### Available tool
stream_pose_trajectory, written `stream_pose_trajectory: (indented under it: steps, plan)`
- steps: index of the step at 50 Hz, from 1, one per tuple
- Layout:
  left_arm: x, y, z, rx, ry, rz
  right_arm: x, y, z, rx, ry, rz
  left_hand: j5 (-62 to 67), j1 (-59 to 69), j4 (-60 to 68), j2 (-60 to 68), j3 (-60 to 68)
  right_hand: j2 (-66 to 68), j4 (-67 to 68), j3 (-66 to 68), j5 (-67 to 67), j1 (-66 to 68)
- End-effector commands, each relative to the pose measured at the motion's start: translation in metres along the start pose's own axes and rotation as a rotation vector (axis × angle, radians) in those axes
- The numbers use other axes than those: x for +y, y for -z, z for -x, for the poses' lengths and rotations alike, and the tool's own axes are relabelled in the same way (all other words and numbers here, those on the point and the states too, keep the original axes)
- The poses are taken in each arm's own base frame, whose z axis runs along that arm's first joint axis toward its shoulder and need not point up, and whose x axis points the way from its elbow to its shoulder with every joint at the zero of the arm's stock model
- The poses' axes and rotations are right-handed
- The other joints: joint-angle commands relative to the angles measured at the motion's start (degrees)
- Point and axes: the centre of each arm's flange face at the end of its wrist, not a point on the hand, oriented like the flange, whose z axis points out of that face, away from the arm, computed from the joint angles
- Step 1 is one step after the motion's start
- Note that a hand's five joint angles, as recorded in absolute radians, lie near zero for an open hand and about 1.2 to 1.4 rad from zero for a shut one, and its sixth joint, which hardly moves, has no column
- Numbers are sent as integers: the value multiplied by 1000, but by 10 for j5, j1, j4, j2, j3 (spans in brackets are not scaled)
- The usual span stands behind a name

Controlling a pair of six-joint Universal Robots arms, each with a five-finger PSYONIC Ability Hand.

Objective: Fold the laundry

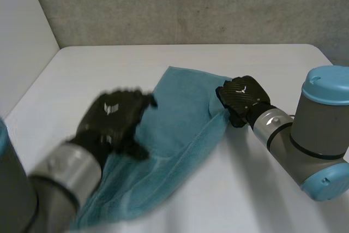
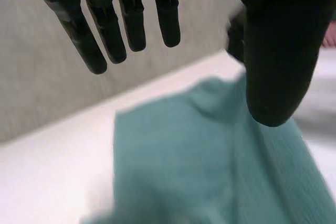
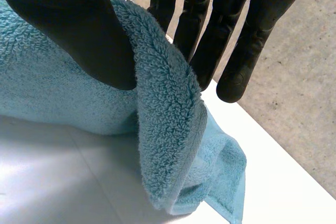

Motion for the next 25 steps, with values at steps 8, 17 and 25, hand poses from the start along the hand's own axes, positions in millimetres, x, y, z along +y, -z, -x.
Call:
stream_pose_trajectory:
  steps: [8,17,25]
  plan:
    - [22,-105,29,6,-56,45,-56,26,-18,53,28,-203,24,8,22,14,12,124,117,123,143,241]
    - [65,-110,23,80,-44,226,-83,47,-24,67,47,-297,31,15,28,21,19,124,117,123,143,241]
    - [73,-109,24,84,-38,266,-98,59,-21,50,65,-370,53,37,50,43,41,124,117,123,143,241]
